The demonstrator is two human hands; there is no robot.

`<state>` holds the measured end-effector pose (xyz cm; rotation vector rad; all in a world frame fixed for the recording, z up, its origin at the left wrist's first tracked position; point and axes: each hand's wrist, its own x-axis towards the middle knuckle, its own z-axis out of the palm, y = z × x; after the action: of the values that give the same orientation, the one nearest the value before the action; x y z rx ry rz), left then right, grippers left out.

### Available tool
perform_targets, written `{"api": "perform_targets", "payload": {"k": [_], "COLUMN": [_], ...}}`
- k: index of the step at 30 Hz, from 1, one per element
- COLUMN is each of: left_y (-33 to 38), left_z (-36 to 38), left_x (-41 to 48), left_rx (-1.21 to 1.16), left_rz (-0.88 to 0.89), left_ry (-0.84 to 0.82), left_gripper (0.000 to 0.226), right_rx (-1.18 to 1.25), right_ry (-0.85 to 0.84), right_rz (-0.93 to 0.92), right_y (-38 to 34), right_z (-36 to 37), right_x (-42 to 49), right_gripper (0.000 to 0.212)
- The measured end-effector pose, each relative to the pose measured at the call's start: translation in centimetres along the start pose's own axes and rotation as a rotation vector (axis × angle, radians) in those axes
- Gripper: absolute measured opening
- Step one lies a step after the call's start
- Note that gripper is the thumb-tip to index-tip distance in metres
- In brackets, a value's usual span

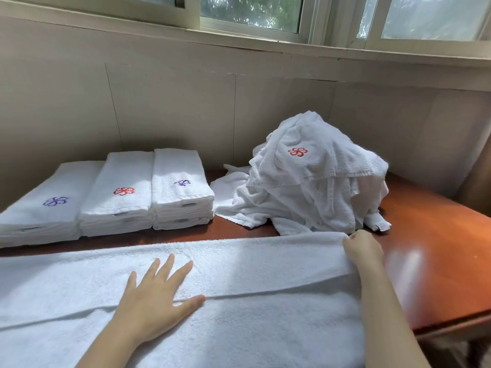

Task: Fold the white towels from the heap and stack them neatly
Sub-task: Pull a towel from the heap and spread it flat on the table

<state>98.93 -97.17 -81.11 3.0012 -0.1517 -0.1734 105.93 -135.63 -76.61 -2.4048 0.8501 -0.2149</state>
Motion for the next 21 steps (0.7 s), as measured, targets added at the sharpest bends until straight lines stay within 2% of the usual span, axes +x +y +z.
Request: {"api": "perform_targets", "payload": {"k": [3,5,7,9,10,12,14,16,18,21], "left_y": [0.1,0.1,-0.1,-0.4,-0.8,-1.8,-3.4,-5.4,-7.9,-12.7], "left_z": [-0.2,-0.6,-0.9,-1.4,-1.6,-2.0,-2.1,-1.9,-1.8,-2.4], "left_x": [0.0,0.0,-0.1,0.0,0.3,0.9,1.0,0.5,-0.5,-2.8], "left_rx": [-0.009,-0.018,-0.055,-0.112,-0.135,-0.134,-0.087,-0.079,-0.128,-0.160], "left_rz": [0.000,0.007,0.016,0.005,-0.020,-0.111,-0.237,-0.367,-0.479,-0.643], "left_ry": [-0.022,-0.045,-0.056,0.005,0.066,0.190,0.229,0.161,0.106,0.144], "left_gripper": [0.096,0.093,0.084,0.071,0.066,0.059,0.058,0.060,0.063,0.064], "right_rx": [-0.047,-0.078,-0.097,-0.084,-0.063,-0.060,-0.171,-0.332,-0.455,-0.481], "right_ry": [-0.020,0.037,0.197,0.286,0.275,0.171,0.001,-0.231,-0.421,-0.475], "right_rz": [0.097,0.125,-0.005,-0.265,-0.424,-0.754,-0.951,-0.981,-0.965,-0.962], "right_y": [0.3,-0.3,-1.7,-4.3,-5.9,-9.1,-11.3,-12.1,-12.0,-11.7], "right_z": [0.1,0.2,0.5,1.9,3.0,5.8,8.7,11.4,13.4,14.3], "right_x": [-1.2,-2.2,-3.4,-5.4,-6.8,-10.0,-13.0,-14.7,-15.1,-14.6], "right_gripper": [0.029,0.035,0.038,0.038,0.036,0.030,0.043,0.055,0.057,0.058]}}
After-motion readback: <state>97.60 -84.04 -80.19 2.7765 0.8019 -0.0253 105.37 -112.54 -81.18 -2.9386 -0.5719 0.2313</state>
